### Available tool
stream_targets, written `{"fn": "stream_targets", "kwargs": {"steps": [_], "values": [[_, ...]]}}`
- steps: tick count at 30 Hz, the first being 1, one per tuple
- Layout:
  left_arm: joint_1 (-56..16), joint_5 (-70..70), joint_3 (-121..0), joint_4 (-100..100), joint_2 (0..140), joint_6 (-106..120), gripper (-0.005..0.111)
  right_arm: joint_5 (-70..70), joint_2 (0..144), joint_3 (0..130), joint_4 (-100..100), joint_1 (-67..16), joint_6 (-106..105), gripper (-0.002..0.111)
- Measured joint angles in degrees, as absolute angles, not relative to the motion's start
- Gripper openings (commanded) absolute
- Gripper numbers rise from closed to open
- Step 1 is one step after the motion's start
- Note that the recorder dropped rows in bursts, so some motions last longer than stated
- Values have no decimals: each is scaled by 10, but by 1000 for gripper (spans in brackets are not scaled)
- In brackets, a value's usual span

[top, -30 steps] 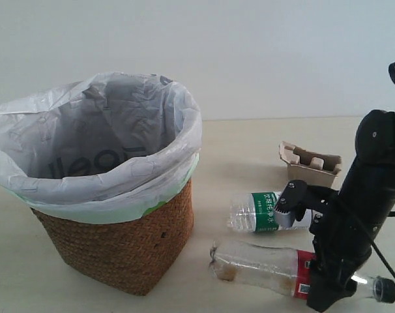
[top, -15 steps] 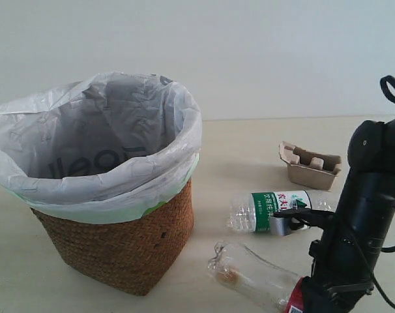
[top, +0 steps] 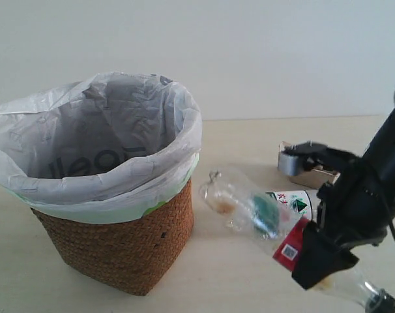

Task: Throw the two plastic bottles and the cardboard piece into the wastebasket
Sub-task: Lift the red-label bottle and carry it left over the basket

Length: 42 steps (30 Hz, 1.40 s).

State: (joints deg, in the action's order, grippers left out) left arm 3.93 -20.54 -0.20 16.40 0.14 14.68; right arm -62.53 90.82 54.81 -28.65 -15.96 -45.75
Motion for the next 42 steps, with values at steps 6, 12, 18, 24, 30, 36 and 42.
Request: {"fn": "stream_targets", "kwargs": {"steps": [6,12,18,24,30,36,42], "values": [[39,-205,-2,164,1,147,4,-484,760,547,-288,-160,-388,0],[39,-205,-2,164,1,147,4,-268,655,547,-288,-160,-283,0],[39,-205,-2,164,1,147,4,-127,658,547,-288,-160,-263,0],[39,-205,-2,164,1,147,4,-95,724,550,-362,-221,-240,0],[39,-205,-2,164,1,147,4,-53,735,642,-412,-430,-254,0],[39,-205,-2,164,1,147,4,0,734,668,-413,-495,-284,0],[39,-205,-2,164,1,147,4,-35,734,612,-416,-311,-304,0]]}}
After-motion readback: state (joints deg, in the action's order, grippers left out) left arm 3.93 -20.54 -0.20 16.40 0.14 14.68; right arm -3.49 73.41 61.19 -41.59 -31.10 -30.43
